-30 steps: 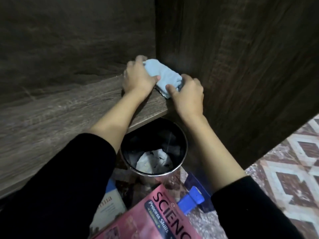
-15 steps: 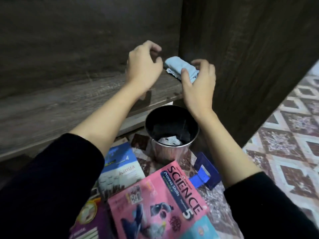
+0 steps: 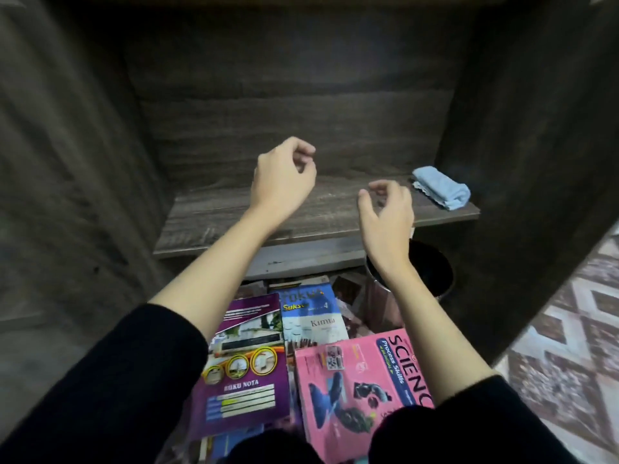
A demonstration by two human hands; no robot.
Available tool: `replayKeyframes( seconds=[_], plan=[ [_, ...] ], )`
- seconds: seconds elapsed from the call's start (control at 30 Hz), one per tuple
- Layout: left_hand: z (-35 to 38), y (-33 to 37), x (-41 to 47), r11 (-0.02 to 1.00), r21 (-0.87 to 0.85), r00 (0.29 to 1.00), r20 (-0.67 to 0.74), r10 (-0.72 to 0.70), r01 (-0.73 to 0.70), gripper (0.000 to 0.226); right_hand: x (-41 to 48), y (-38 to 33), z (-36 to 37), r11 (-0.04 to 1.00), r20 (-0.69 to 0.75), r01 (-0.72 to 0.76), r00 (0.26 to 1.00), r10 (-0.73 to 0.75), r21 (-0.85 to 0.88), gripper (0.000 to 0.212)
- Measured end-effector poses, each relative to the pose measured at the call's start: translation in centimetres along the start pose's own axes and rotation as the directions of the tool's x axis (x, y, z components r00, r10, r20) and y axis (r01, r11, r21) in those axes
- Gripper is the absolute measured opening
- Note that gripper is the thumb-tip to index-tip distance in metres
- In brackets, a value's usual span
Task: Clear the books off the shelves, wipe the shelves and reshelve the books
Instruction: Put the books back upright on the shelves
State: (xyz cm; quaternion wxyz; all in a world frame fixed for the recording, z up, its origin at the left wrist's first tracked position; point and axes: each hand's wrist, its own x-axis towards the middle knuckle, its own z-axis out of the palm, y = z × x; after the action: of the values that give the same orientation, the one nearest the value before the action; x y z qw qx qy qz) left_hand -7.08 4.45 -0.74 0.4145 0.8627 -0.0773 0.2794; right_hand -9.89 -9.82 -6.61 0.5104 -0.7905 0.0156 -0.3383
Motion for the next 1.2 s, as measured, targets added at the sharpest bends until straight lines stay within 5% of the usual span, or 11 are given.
replayKeyframes(
  seconds=[0.37,0.63,0.77,0.93,1.0,1.1,1.2],
  plan=[
    [0.5,-3.0,-3.4,0.998,-0.029,0.999,0.009,-0.053,0.053,0.017,-2.9,2.0,1.6,0.996,0.052,-0.083,0.995,0.082,0.026,0.007],
    [9.7,-8.6,-6.6,0.998,0.045,0.911,0.408,-0.056,0.041,0.014,-7.9,13.2,0.8,0.886,-0.026,-0.46,0.888,0.459,-0.06,0.007],
    [14.9,-12.3,-9.9,0.992,0.116,0.742,0.66,-0.119,0.056,0.016,-12.3,19.1,-0.6,0.653,-0.152,-0.733,0.679,0.718,-0.192,0.041],
    [20.0,-16.9,-13.7,0.954,0.295,0.52,0.809,-0.275,0.046,0.025,-18.2,23.7,-1.9,0.15,-0.347,-0.988,0.147,0.926,-0.02,0.092],
    [21.4,-18.1,-15.1,0.939,0.341,0.436,0.841,-0.32,0.032,0.035,-20.0,24.9,-1.4,0.096,-0.383,-0.992,0.056,0.922,0.085,0.136],
    [23.5,-19.1,-16.6,0.922,0.388,0.348,0.865,-0.362,-0.006,0.05,-20.6,25.5,-1.0,0.035,-0.49,-0.988,-0.043,0.871,0.149,0.096],
    [25.3,-19.3,-18.1,0.898,0.428,0.289,0.877,-0.385,-0.102,0.051,-20.7,26.3,-0.9,-0.013,-0.44,-0.98,-0.101,0.892,0.198,0.09]
  ],
)
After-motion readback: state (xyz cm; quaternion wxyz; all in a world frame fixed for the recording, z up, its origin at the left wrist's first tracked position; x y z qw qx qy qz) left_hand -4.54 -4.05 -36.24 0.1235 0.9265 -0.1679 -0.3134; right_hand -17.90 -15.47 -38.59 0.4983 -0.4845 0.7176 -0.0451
